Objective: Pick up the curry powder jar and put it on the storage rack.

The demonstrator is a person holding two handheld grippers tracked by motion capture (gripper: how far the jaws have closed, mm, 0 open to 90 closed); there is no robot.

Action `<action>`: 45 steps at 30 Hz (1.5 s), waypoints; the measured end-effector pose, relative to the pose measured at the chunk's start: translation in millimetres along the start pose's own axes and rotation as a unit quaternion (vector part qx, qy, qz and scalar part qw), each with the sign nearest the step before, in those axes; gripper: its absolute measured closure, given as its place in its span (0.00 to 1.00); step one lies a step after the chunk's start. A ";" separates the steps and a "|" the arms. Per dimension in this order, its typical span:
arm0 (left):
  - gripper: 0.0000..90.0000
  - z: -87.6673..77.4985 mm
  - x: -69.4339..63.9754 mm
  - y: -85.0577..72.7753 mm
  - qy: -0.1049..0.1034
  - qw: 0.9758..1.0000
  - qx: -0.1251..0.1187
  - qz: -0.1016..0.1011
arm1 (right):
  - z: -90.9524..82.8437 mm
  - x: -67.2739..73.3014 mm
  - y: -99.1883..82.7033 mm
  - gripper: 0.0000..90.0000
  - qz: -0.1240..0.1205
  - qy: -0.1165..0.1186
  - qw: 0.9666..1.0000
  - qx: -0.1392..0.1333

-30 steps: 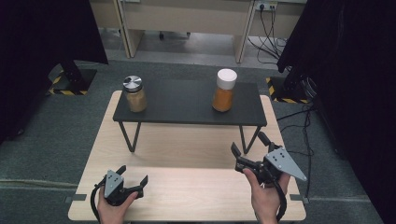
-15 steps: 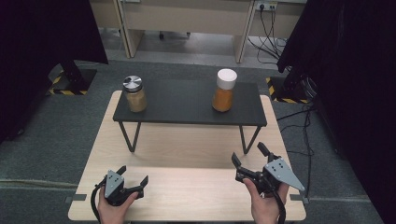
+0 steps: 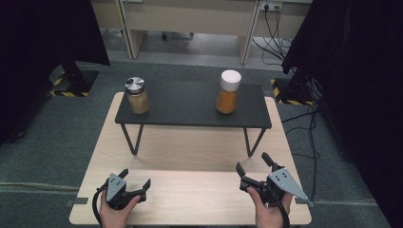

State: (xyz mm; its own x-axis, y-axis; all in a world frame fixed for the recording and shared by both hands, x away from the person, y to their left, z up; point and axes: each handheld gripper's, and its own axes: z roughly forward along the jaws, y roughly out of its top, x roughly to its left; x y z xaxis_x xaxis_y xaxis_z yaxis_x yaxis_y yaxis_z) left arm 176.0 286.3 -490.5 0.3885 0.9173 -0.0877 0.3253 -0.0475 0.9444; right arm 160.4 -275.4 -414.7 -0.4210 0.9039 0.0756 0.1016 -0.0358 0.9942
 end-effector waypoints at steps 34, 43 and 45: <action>0.04 0.5 -0.2 -1.1 0.002 1.000 0.001 0.001 | 1.6 0.7 -40.3 0.06 0.027 -0.010 0.997 0.066; 0.04 0.6 0.5 -1.3 0.002 1.000 0.001 0.000 | 0.8 1.4 -45.9 0.06 0.032 -0.012 0.996 0.081; 0.04 0.7 0.4 -1.4 0.002 1.000 0.002 0.000 | 1.0 1.8 -46.4 0.06 0.032 -0.011 0.996 0.083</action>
State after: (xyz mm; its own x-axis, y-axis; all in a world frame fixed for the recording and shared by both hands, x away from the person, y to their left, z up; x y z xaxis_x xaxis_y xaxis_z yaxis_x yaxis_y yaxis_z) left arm 176.3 286.5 -492.1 0.3843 0.9191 -0.0870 0.3290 -0.0483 0.9431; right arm 155.8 -271.7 -460.8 -0.3897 0.9109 0.1355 0.2769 -0.0245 0.9606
